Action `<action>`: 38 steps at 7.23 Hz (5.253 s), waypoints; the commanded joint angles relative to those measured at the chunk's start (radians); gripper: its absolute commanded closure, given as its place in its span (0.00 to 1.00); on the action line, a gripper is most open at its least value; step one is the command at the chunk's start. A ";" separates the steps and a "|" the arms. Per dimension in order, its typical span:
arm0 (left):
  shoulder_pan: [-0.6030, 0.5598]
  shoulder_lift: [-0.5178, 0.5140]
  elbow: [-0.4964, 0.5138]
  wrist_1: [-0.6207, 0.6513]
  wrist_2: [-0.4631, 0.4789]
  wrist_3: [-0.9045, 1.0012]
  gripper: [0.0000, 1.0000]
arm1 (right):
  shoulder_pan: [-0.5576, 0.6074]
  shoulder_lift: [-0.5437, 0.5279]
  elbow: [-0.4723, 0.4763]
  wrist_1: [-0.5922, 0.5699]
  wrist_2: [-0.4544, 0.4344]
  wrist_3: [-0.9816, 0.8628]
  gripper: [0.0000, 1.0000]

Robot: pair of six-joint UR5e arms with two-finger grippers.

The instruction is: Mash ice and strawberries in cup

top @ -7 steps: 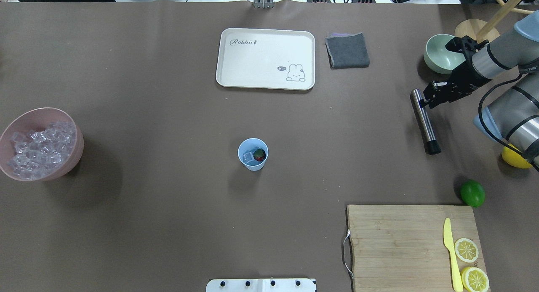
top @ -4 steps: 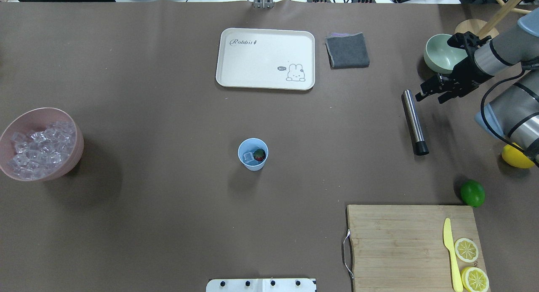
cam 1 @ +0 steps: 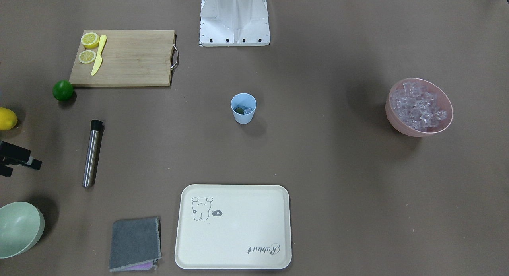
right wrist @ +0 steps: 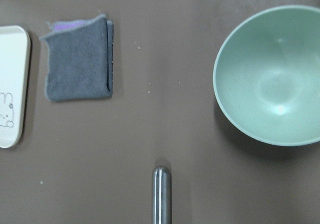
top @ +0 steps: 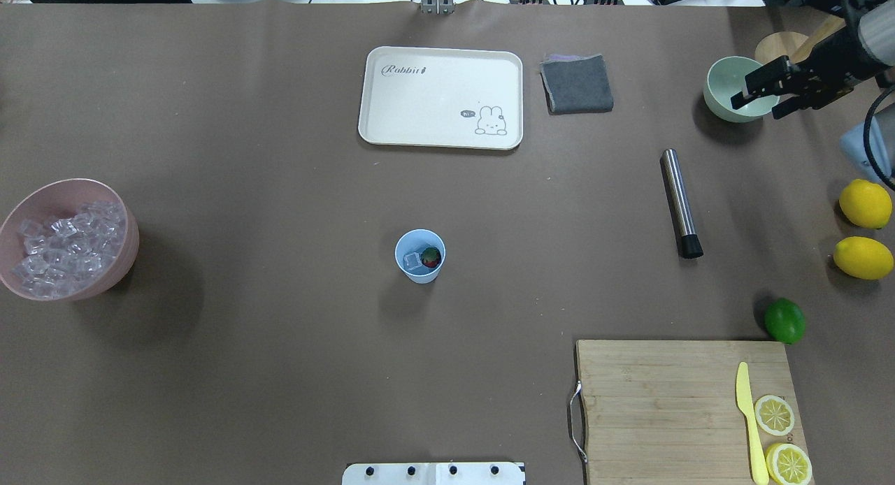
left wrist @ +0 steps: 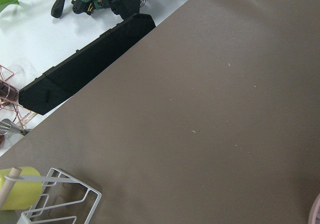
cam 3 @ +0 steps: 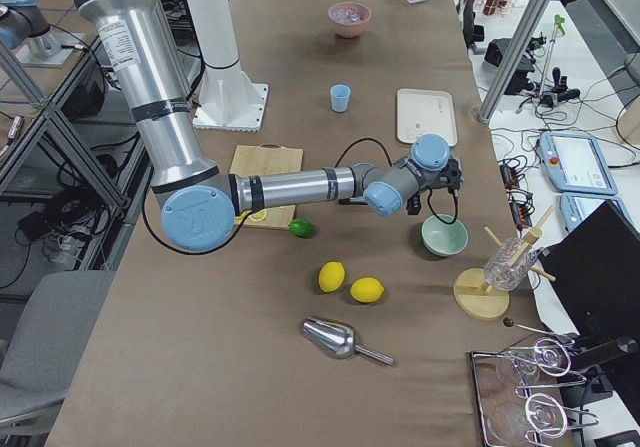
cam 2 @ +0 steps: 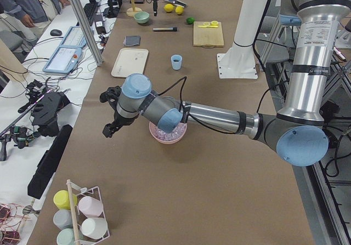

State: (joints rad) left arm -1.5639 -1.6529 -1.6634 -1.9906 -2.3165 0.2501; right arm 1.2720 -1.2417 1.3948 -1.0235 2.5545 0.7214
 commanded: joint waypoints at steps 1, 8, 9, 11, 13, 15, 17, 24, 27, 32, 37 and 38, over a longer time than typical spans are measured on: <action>-0.010 0.016 -0.001 0.032 0.002 -0.003 0.03 | 0.100 -0.011 0.136 -0.139 0.019 0.000 0.04; -0.033 -0.117 -0.015 0.180 0.006 -0.228 0.02 | 0.244 0.050 0.168 -0.416 -0.141 -0.130 0.02; -0.033 -0.131 -0.022 0.184 0.005 -0.273 0.02 | 0.234 0.051 0.202 -0.522 -0.170 -0.195 0.02; -0.018 -0.140 -0.036 0.180 0.000 -0.386 0.02 | 0.164 0.042 0.303 -0.665 -0.226 -0.230 0.01; 0.033 -0.139 -0.081 0.182 -0.007 -0.492 0.02 | 0.150 0.004 0.384 -0.771 -0.229 -0.313 0.01; 0.106 -0.159 -0.098 0.180 -0.040 -0.628 0.02 | 0.115 0.013 0.433 -0.869 -0.261 -0.344 0.01; 0.148 -0.231 -0.084 0.229 -0.028 -0.657 0.02 | 0.108 0.007 0.522 -0.970 -0.306 -0.378 0.01; 0.248 -0.266 -0.076 0.418 0.149 -0.640 0.02 | 0.101 -0.071 0.586 -1.021 -0.333 -0.384 0.01; 0.179 -0.278 -0.062 0.490 0.161 -0.448 0.02 | 0.101 -0.080 0.601 -1.021 -0.332 -0.381 0.01; 0.134 -0.174 -0.092 0.515 0.160 -0.425 0.02 | 0.101 -0.139 0.619 -1.021 -0.324 -0.382 0.01; 0.145 -0.160 -0.075 0.512 0.160 -0.434 0.02 | 0.063 -0.176 0.355 -0.745 -0.324 -0.385 0.01; 0.150 -0.163 -0.070 0.510 0.158 -0.434 0.02 | 0.061 -0.176 0.251 -0.627 -0.323 -0.385 0.01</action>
State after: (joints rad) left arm -1.4184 -1.8160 -1.7360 -1.4791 -2.1584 -0.1828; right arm 1.3412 -1.4136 1.7674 -1.7887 2.2311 0.3360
